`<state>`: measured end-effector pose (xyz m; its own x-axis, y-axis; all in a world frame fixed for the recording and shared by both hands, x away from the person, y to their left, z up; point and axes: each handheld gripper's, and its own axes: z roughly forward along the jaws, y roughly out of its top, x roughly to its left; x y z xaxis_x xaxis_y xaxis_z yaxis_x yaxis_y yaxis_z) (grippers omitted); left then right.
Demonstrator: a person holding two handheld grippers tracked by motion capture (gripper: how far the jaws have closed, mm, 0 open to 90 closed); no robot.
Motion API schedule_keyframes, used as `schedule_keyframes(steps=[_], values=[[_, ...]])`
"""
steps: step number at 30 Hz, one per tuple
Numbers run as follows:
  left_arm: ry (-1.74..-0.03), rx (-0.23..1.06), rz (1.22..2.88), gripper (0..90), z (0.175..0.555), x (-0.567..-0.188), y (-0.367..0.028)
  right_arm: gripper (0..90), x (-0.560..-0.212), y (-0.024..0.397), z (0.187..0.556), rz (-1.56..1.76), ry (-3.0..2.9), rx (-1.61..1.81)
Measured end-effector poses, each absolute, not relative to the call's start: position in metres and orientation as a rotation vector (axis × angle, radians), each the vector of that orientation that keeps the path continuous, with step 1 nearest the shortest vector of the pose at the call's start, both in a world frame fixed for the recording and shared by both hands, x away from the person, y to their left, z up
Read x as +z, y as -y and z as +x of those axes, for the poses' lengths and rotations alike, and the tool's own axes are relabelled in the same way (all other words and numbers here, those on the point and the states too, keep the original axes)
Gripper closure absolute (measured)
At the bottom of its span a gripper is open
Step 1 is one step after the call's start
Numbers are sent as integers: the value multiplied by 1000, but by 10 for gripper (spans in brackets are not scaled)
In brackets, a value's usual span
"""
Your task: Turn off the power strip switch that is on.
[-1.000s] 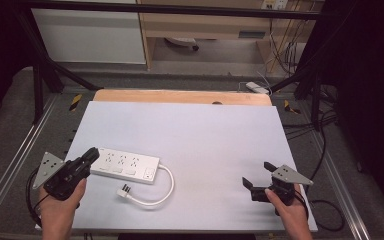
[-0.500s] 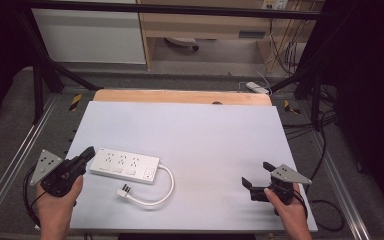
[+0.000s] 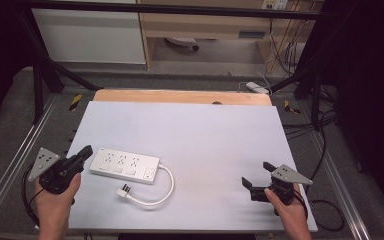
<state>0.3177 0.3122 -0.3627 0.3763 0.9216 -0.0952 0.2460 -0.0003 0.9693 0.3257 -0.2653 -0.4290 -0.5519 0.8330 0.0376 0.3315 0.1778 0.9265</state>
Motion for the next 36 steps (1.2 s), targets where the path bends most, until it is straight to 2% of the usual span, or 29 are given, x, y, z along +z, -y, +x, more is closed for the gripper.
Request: schedule_keyframes(steps=[8,36], values=[[-1122,721,1544,900,324,-369,-316,25,-430,265,328,1110,-1971,1379],[-1170,735,1652,900,337,-385,-321,21,-433,261,329,1118,-1998,1378]])
